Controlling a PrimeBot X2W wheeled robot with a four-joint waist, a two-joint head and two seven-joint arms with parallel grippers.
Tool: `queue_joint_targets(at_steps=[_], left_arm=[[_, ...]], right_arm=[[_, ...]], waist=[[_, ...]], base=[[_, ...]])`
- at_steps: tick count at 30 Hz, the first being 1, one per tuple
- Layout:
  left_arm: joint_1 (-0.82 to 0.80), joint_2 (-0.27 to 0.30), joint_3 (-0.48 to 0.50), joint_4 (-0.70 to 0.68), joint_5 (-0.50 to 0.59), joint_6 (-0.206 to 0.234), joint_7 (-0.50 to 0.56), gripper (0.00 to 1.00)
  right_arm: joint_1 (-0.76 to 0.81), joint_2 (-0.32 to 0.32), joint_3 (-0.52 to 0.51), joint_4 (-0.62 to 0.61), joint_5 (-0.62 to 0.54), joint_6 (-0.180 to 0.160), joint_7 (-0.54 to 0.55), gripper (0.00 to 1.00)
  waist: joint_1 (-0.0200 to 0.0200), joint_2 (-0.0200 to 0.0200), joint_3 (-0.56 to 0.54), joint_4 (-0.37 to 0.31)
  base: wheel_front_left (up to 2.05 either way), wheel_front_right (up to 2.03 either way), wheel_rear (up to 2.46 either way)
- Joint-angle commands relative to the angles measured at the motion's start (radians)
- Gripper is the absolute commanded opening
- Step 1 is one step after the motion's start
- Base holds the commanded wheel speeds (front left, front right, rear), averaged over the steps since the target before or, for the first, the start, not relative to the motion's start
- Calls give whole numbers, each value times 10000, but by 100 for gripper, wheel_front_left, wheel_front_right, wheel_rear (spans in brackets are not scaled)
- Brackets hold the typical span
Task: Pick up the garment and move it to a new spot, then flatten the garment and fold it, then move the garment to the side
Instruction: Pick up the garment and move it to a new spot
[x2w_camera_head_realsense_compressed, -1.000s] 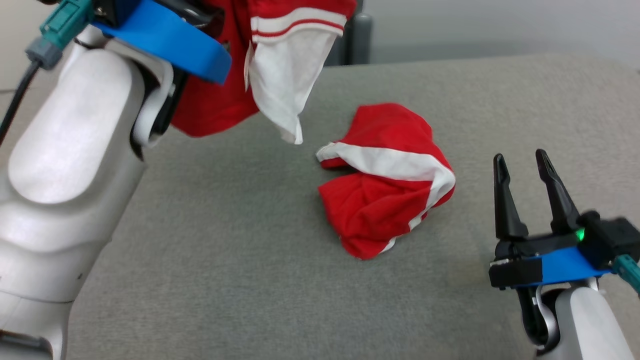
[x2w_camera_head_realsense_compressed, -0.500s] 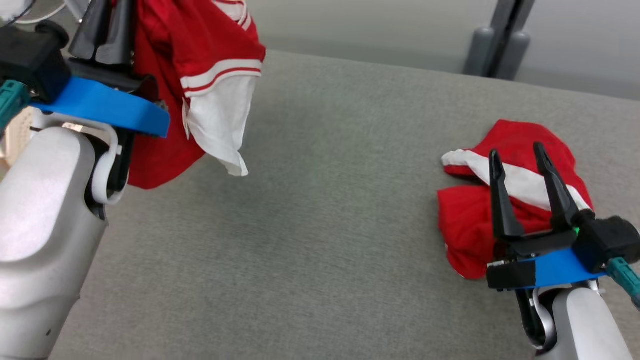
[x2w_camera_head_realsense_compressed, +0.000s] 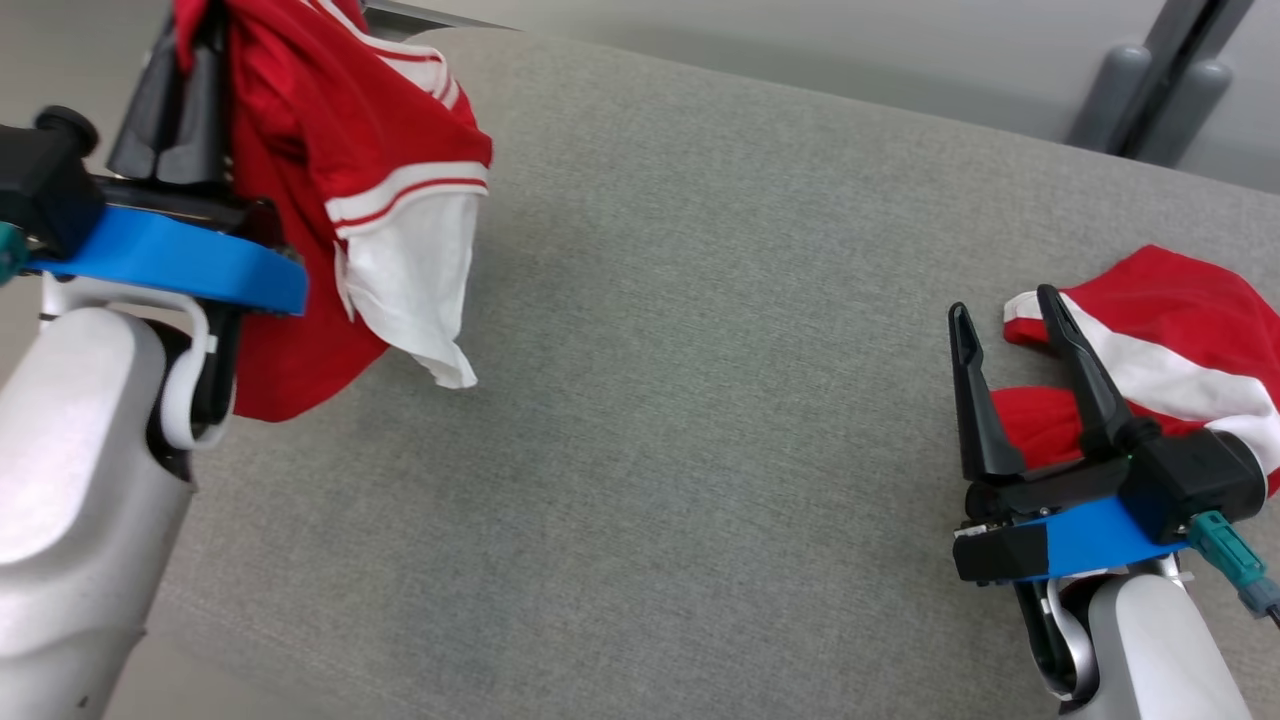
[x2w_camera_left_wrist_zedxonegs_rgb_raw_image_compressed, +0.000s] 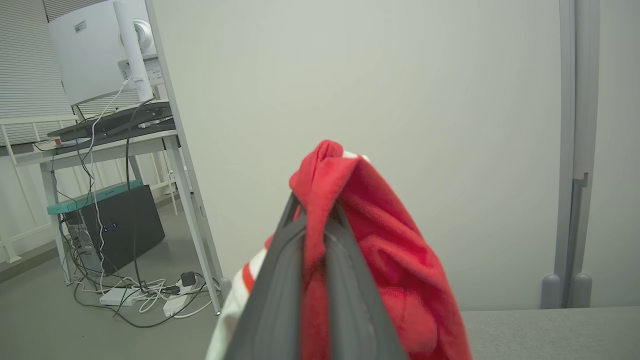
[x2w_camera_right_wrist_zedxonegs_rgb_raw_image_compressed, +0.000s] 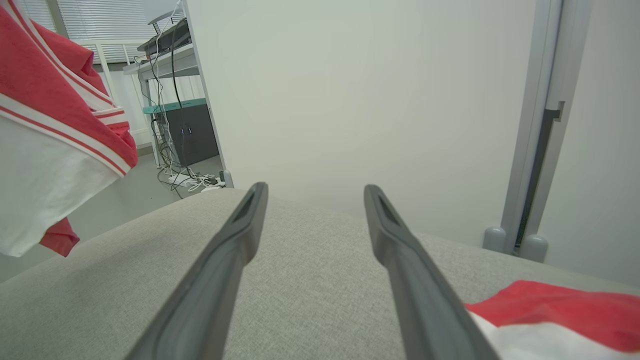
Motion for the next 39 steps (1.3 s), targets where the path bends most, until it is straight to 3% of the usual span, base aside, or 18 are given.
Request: queue_joint_targets(at_steps=[1,15,22,27,30,39], left_arm=[[-27,108,122,20,18,-5,-58,0],[-1694,1399,1879,896,374,-41,-55,0],[-1591,1607,2618,1936,663,-60,-53,0],[-1058,1229,3427,2872,792,-166,-53,0],[-726,664,3865,3799,951,-470,-52,0],[-274,-518,4614,5615,1044,-1068,-51,0]], right_arm=[[16,-29,58,-59,-21,1,24,100],[-321,-217,266,-1292,-507,1,595,100],[-192,-477,112,-2192,-625,1,941,100],[-2,-690,7,-3027,-644,1,1252,100],[46,-795,-36,-3642,-722,1,1539,100],[151,-974,-36,-4131,-760,1,1910,100]], waist=[[0,0,19,-68],[0,0,1369,-1643],[0,0,2076,-2275],[0,0,2499,-2495],[0,0,2767,-2493],[0,0,2886,-2389]], base=[[0,0,0],[0,0,0],[0,0,0],[0,0,0],[0,0,0],[0,0,0]])
